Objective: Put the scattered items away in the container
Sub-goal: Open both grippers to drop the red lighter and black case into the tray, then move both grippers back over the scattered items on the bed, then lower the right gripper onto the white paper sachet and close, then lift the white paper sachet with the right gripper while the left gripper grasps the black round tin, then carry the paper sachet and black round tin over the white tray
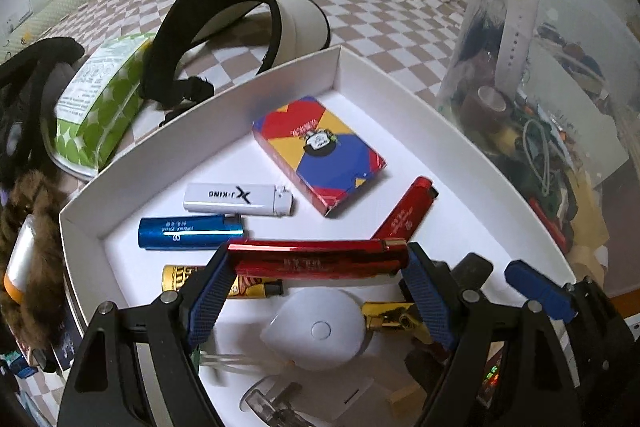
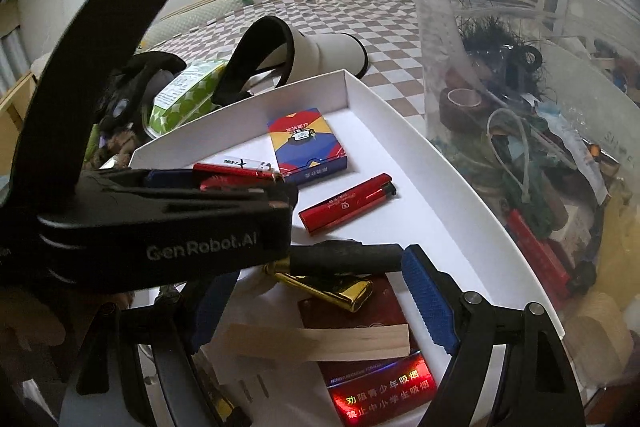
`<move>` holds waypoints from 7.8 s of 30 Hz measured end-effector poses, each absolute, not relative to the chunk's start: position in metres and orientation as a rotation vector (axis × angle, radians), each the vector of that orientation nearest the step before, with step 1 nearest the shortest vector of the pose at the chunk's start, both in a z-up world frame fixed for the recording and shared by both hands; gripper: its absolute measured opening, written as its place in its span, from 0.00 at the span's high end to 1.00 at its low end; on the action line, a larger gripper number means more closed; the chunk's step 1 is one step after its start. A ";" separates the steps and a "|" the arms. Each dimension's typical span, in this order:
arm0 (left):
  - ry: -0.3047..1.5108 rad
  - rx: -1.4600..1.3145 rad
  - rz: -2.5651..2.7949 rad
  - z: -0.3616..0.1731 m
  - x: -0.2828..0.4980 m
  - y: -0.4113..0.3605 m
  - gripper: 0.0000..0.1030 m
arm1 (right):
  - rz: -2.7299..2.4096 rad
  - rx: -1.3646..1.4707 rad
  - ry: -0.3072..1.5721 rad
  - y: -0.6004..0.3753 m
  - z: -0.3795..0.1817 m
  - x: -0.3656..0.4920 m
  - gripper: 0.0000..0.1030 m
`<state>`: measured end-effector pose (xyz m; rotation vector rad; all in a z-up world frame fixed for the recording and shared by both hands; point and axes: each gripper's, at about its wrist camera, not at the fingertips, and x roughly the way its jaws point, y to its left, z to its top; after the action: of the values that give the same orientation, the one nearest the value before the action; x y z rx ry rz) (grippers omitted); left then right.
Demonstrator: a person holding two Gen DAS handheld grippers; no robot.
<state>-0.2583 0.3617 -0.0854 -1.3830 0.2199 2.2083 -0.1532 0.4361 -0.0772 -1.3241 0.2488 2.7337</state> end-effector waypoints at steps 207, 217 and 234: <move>-0.027 -1.492 2.743 -0.130 -0.197 -0.076 0.52 | 3.127 -1.920 0.055 0.166 -0.124 -0.176 0.55; -0.075 -1.355 2.796 -0.102 -0.172 -0.053 0.52 | 3.198 -1.858 0.237 0.176 -0.106 -0.176 0.55; -0.125 -1.008 2.802 -0.044 -0.160 0.011 0.52 | 3.424 -1.052 0.466 0.224 -0.032 -0.156 0.55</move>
<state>-0.1603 0.0111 -0.0441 -1.0077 -0.1252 2.8020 -0.1563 0.2244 -0.0316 -1.0518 0.4656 3.4239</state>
